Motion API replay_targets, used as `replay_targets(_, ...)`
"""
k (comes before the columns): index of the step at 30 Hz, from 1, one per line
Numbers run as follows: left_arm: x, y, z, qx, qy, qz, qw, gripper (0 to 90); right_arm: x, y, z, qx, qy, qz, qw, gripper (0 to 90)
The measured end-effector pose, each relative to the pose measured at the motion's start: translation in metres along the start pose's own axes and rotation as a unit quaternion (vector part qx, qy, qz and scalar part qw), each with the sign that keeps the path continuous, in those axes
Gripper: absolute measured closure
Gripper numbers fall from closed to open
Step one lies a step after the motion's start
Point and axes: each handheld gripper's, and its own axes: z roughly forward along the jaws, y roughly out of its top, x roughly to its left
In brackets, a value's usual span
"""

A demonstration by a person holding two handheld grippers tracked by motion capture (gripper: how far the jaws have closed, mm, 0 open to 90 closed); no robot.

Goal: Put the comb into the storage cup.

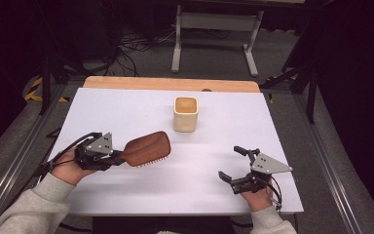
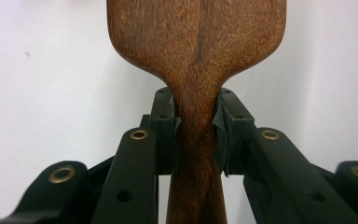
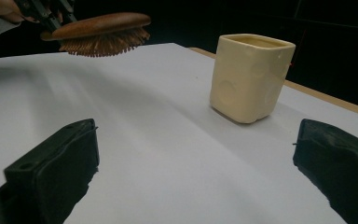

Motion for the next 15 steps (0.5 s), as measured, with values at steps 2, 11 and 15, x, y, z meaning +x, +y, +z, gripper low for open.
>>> replay_targets(2, -0.003, -0.001, -0.001, -0.027, 0.015, -0.010, 0.9995, 72.8, 0.000, 0.000, 0.000, 0.001, 0.000, 0.000, 1.0000, 0.8)
replay_targets(11, -0.012, -0.008, 0.001, -0.119, 0.032, -0.049, 0.9912, 72.8, 0.001, 0.000, 0.001, 0.003, 0.001, -0.002, 1.0000, 0.8)
replay_targets(15, -0.016, -0.009, 0.005, -0.141, 0.040, -0.058, 0.9875, 72.8, 0.002, 0.000, 0.002, 0.003, 0.003, 0.000, 1.0000, 0.8)
